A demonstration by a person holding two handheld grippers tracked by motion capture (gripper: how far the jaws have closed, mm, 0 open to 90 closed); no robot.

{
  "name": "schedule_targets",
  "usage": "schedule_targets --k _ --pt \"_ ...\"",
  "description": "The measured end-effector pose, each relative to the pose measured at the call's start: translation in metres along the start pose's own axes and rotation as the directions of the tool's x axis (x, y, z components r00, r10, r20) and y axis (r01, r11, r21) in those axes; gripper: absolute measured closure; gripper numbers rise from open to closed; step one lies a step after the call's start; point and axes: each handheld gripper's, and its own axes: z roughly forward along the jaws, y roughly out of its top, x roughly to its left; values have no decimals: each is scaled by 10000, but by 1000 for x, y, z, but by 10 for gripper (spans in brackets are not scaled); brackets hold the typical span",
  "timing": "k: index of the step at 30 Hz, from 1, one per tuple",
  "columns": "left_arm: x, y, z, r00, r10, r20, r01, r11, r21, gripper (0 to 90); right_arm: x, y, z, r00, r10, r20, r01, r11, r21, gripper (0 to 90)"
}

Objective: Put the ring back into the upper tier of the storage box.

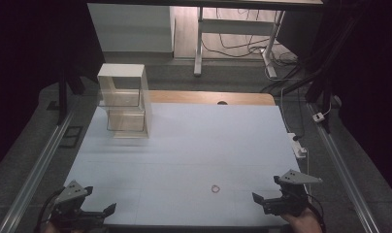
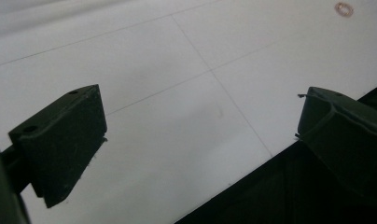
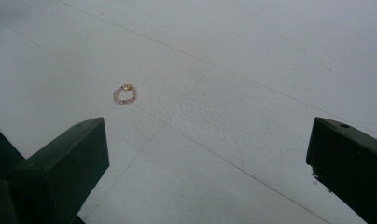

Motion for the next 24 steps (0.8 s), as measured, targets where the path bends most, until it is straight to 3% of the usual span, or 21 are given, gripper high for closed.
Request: schedule_targets --k 7,20,24 --pt "-2 1 2 9996 280 103 -282 9995 143 26 -1 1 3 9993 93 -365 -82 9994 322 0" --pt "0 1 1 9988 187 460 -189 9998 47 33 -2 2 5 9981 111 -610 -76 9984 560 0" --pt "-1 2 2 9982 329 505 -330 9995 1 31 -1 2 6 9978 18 -656 25 9978 659 0"
